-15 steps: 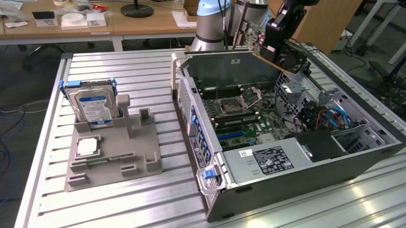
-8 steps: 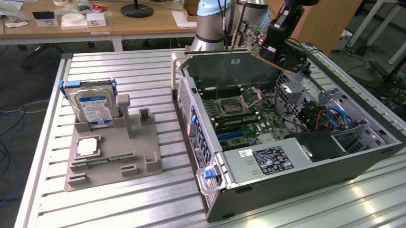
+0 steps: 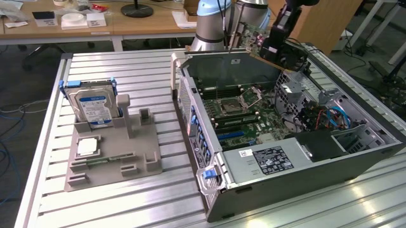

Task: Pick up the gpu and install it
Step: 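Insert the gpu into the slot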

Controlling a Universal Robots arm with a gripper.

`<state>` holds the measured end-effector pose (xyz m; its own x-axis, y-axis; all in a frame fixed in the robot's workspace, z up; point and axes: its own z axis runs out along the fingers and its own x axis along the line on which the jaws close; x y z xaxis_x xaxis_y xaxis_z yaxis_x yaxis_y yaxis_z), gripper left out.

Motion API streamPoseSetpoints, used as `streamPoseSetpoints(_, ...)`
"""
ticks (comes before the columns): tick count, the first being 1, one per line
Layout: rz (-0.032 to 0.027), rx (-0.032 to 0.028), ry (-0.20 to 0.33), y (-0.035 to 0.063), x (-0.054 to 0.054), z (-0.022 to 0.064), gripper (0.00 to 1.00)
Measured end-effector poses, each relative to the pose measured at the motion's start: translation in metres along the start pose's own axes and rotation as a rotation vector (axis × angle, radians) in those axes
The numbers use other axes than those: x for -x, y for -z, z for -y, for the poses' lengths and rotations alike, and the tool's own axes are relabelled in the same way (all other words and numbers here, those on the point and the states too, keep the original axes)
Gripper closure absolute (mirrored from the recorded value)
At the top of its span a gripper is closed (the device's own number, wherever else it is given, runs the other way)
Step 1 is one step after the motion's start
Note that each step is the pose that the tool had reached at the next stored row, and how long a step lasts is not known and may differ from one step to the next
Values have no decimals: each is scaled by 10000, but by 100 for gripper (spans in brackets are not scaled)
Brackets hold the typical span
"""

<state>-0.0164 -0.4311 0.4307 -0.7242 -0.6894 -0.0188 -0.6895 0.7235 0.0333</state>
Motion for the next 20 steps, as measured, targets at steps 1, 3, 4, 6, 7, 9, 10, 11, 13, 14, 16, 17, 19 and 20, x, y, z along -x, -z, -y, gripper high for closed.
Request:
streamPoseSetpoints(1, -4, 2, 121, 0, 0, 0, 72)
streamPoseSetpoints(3, -11, 6, 333, 0, 0, 1, 72)
streamPoseSetpoints(4, -14, 8, 430, 0, -1, 1, 72)
streamPoseSetpoints(6, -20, 12, 634, 0, -1, 2, 72)
streamPoseSetpoints(7, -25, 14, 747, 0, -2, 2, 72)
streamPoseSetpoints(9, -33, 18, 959, 0, -2, 2, 72)
streamPoseSetpoints(10, -36, 20, 1064, 0, -2, 2, 72)
streamPoseSetpoints(11, -38, 23, 1173, 0, -2, 2, 72)
streamPoseSetpoints(13, -46, 27, 1398, 0, -2, 2, 72)
streamPoseSetpoints(14, -49, 29, 1519, 0, -2, 2, 72)
streamPoseSetpoints(16, -57, 33, 1734, 0, -2, 2, 72)
streamPoseSetpoints(17, -61, 35, 1850, 0, -2, 2, 72)
streamPoseSetpoints(19, -69, 39, 2080, 0, -2, 2, 72)
streamPoseSetpoints(20, -72, 42, 2192, 0, -2, 2, 72)
